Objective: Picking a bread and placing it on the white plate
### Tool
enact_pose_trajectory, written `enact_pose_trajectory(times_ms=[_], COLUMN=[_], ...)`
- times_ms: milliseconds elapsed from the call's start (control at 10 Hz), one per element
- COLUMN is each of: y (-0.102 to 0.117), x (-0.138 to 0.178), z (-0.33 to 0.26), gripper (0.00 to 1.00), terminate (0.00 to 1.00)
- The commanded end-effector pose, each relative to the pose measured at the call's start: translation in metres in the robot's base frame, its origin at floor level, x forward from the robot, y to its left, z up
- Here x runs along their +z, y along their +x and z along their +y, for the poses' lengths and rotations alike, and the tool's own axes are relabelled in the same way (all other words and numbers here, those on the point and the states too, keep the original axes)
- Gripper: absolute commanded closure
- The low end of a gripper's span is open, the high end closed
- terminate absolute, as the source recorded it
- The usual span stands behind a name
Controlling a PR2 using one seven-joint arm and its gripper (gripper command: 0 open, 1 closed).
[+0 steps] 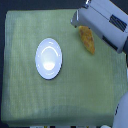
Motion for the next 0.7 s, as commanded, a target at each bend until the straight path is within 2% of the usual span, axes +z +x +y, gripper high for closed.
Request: enact_pose_trajectory(times_ms=[0,600], y=[0.011,0.002], x=[-0.042,-0.067], z=[-0.008,-0.018], gripper=[0.00,0.00], terminate=[0.00,0.00])
